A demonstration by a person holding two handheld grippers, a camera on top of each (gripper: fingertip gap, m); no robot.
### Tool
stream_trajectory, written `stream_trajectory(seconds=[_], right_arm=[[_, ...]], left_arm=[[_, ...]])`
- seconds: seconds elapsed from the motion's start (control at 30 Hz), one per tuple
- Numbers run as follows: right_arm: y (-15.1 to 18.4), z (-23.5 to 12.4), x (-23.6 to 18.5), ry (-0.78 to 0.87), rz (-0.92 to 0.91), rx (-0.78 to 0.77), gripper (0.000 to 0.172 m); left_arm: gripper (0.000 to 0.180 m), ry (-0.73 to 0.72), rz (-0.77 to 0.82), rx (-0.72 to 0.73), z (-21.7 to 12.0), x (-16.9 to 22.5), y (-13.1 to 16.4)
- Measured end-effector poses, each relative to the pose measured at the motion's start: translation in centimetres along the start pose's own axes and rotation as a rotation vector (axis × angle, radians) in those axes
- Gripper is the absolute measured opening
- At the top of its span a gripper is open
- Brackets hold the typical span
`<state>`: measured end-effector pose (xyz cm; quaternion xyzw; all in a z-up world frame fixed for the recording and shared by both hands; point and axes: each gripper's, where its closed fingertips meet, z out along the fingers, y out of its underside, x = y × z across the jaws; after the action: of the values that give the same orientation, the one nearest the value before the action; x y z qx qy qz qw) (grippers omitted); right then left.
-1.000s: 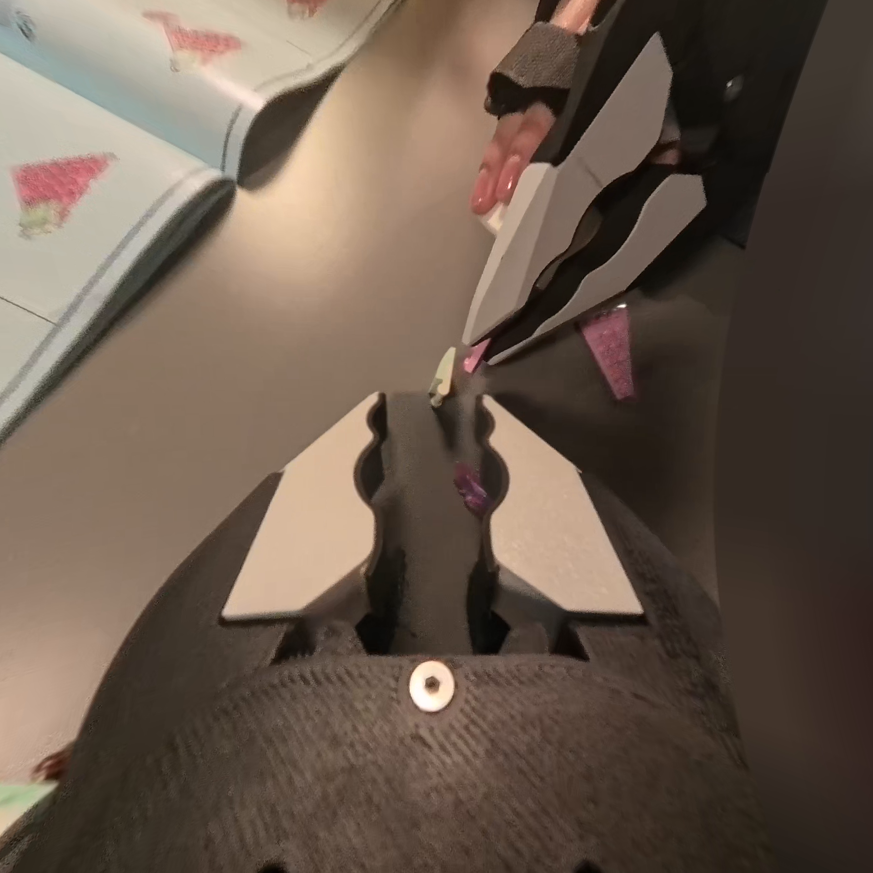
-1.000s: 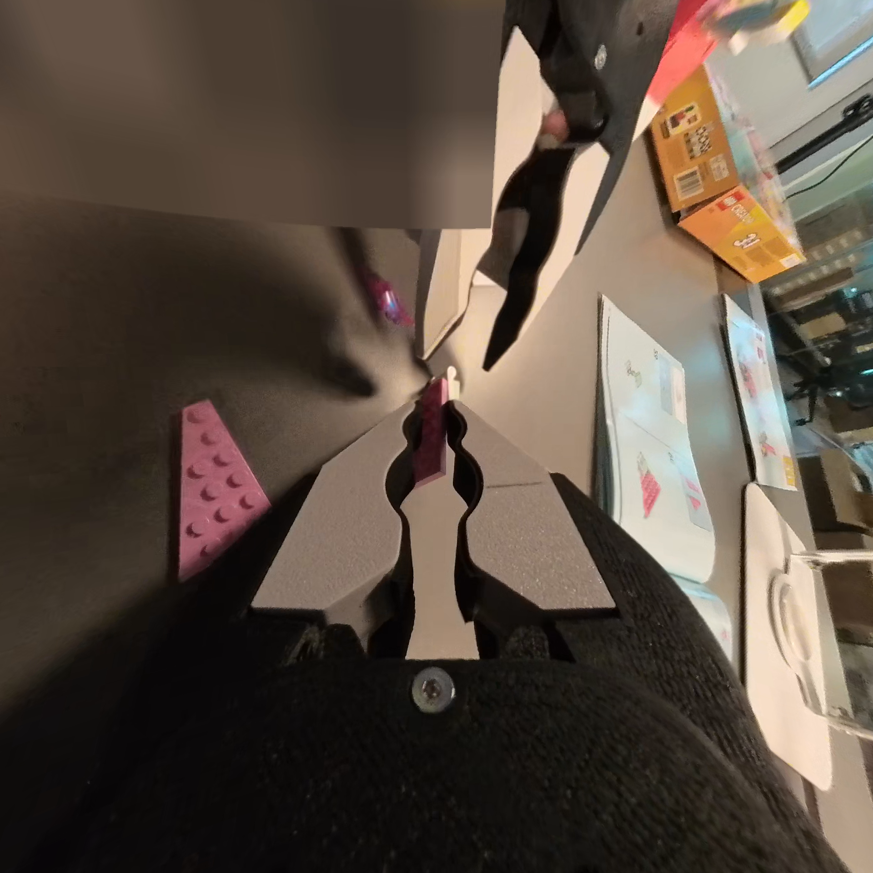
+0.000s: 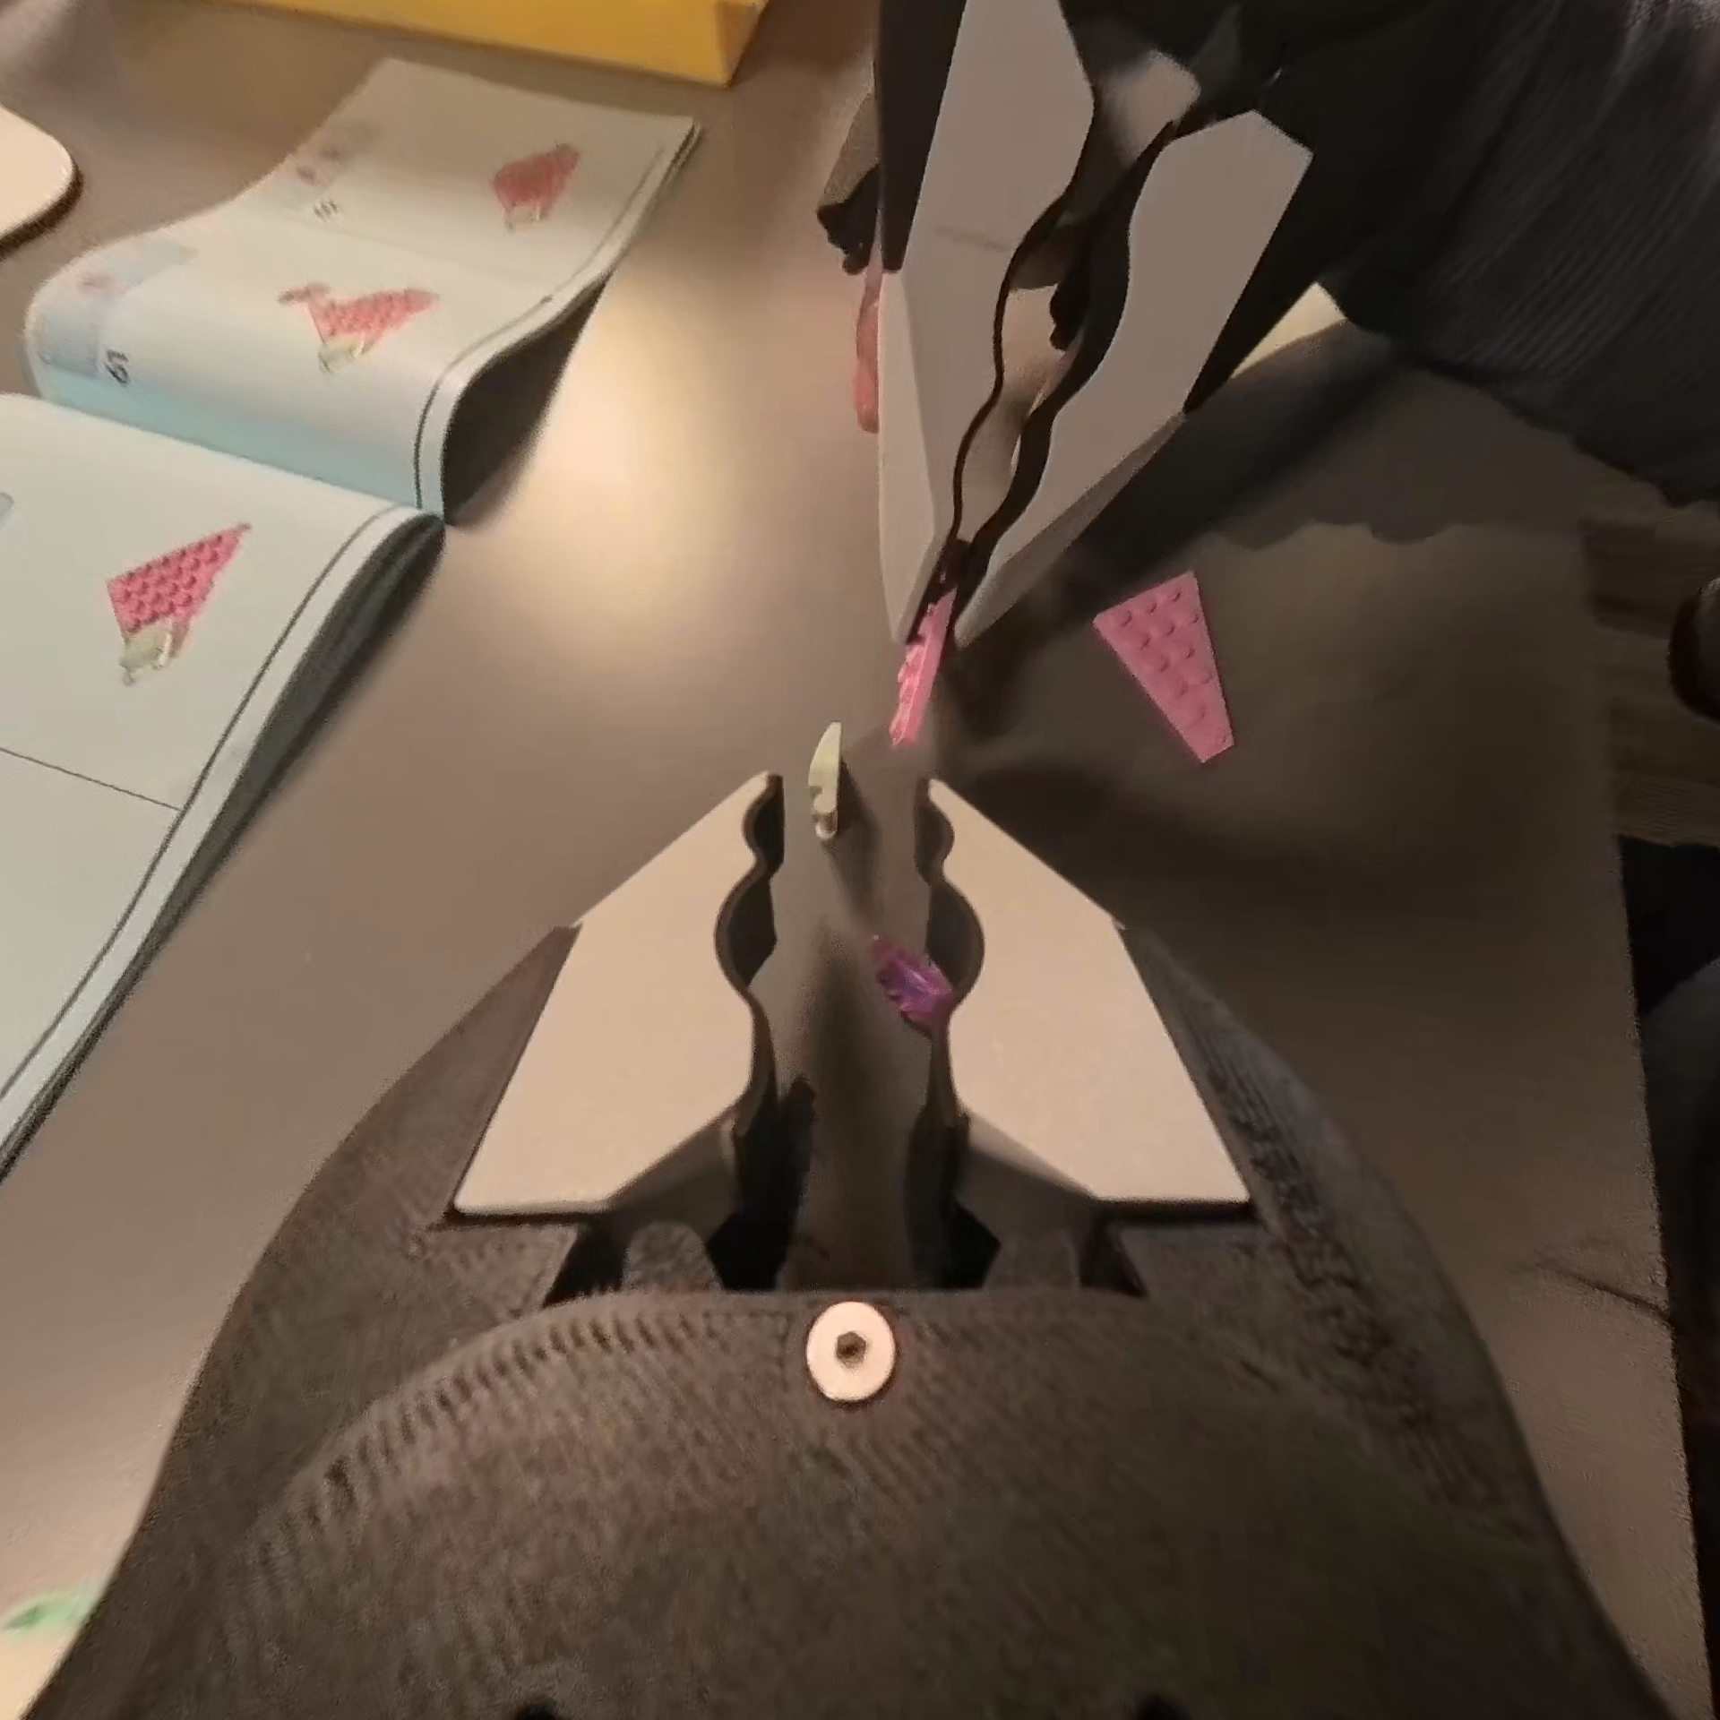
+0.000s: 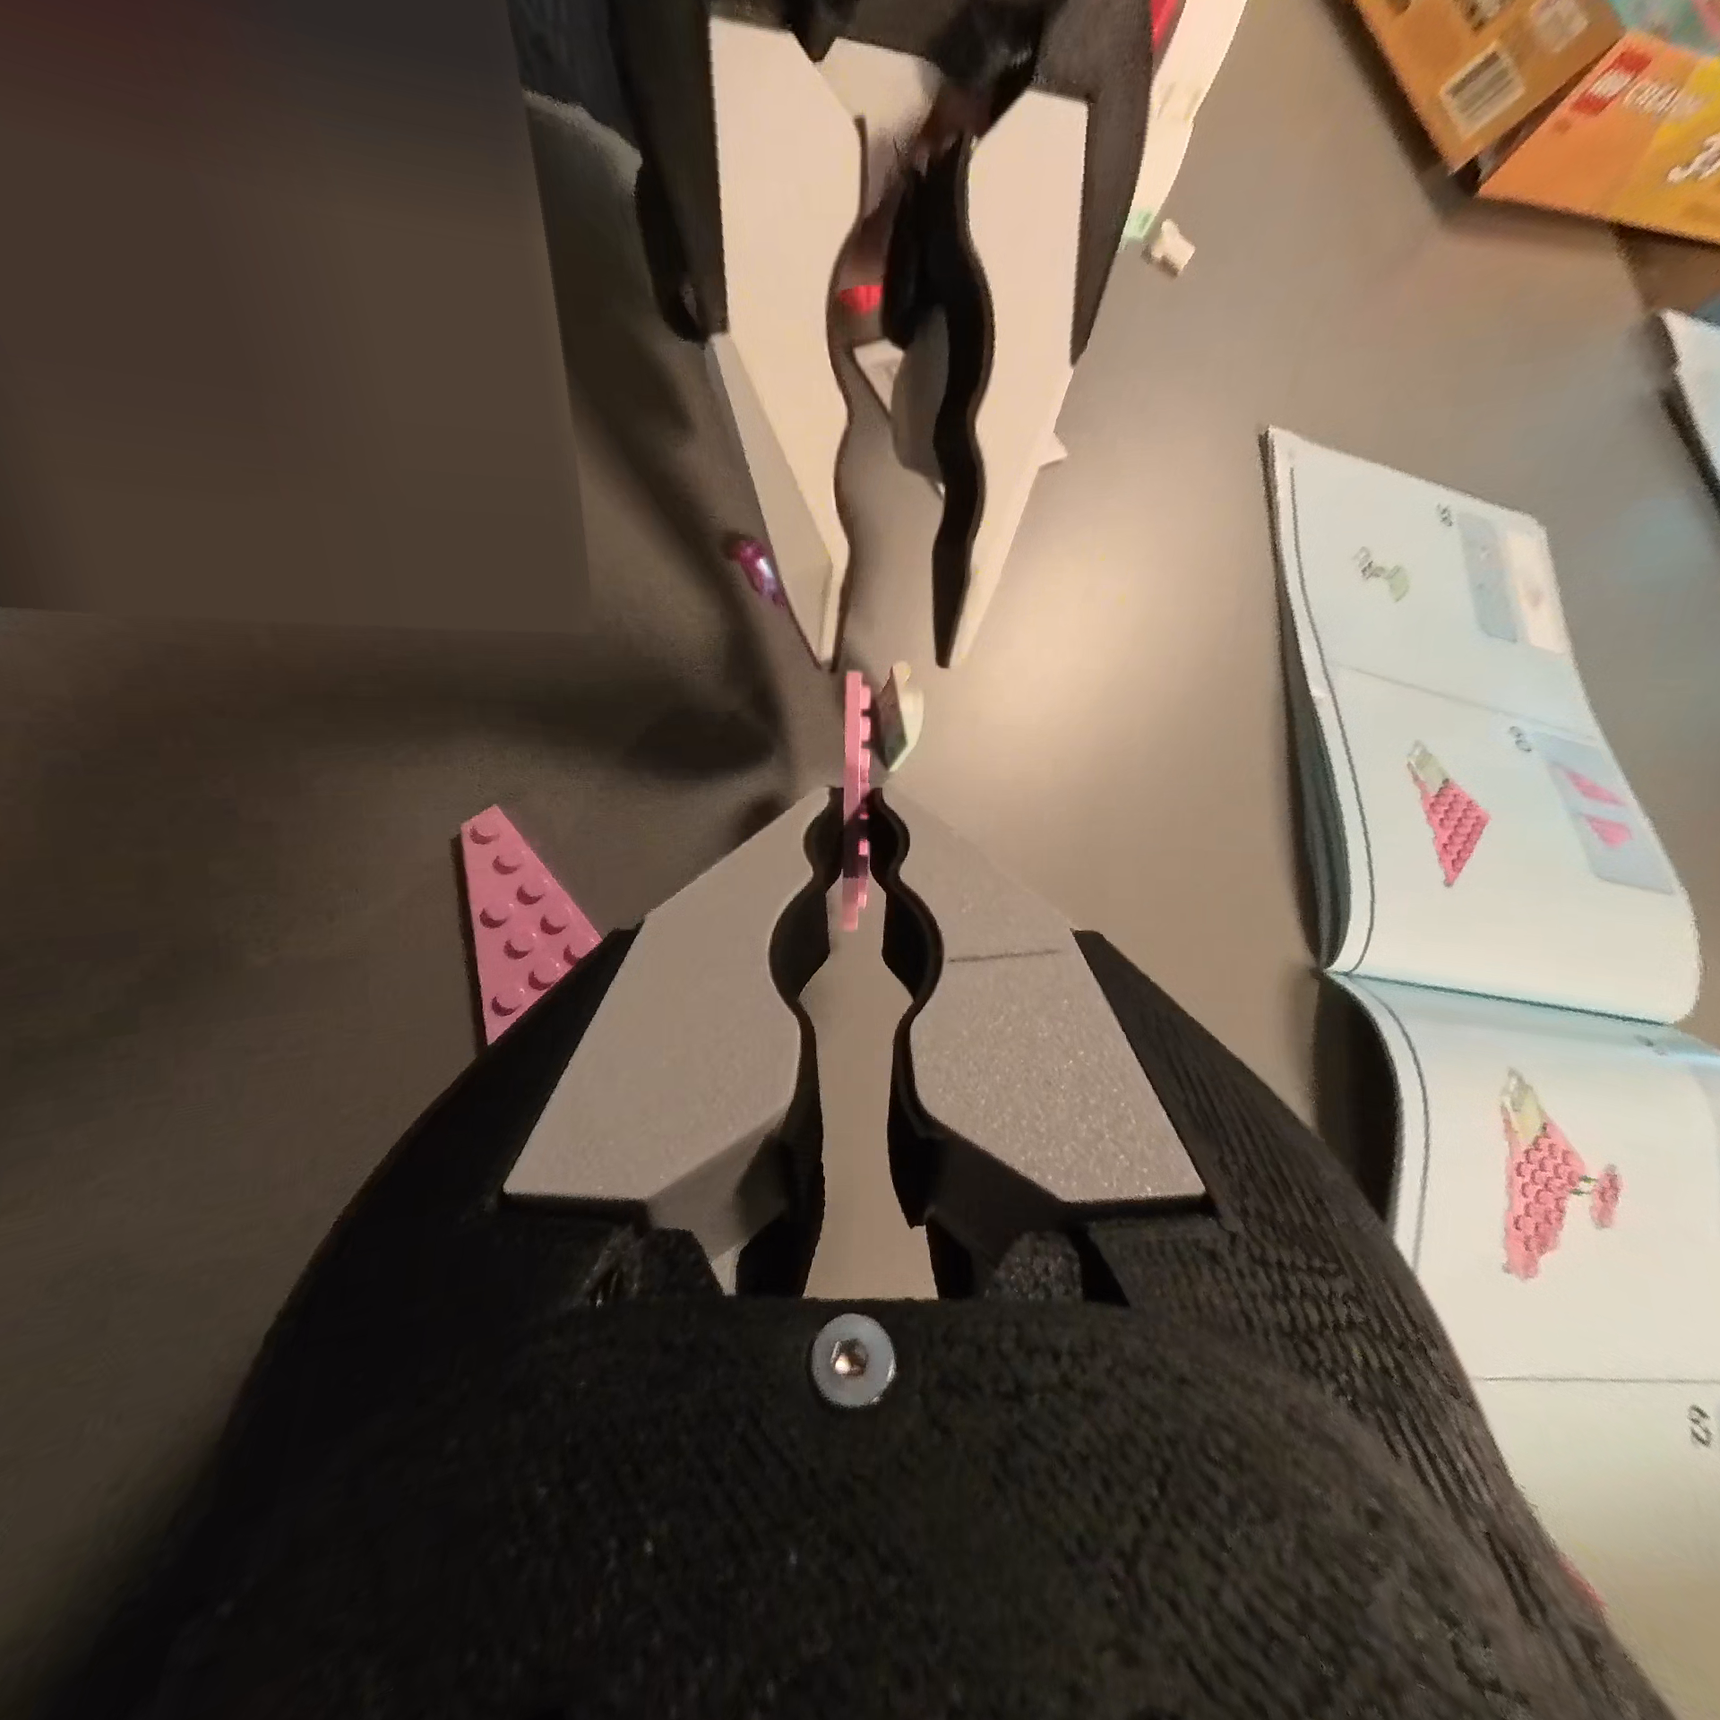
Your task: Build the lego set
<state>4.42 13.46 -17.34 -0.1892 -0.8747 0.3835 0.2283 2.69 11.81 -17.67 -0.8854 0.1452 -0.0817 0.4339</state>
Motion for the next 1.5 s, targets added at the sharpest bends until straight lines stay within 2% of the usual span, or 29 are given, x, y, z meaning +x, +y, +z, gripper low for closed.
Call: stream_trajectory(seconds=[0.23, 0.67, 1.5], right_arm=[[0.4, 0.4, 0.1, -0.029, 0.097, -0.009, 0.002], [0.7, 0.6, 0.3, -0.077, 0.272, -0.014, 0.003], [1.1, 0.9, 0.1, -0.083, 0.249, -0.024, 0.003]], left_arm=[[0.013, 0.034, -0.032, -0.068, 0.8, -0.1, 1.2], [0.01, 0.071, -0.075, -0.073, 1.0, -0.1, 1.5], [0.011, 0.086, -0.103, -0.061, 1.1, 0.1, 1.3]])
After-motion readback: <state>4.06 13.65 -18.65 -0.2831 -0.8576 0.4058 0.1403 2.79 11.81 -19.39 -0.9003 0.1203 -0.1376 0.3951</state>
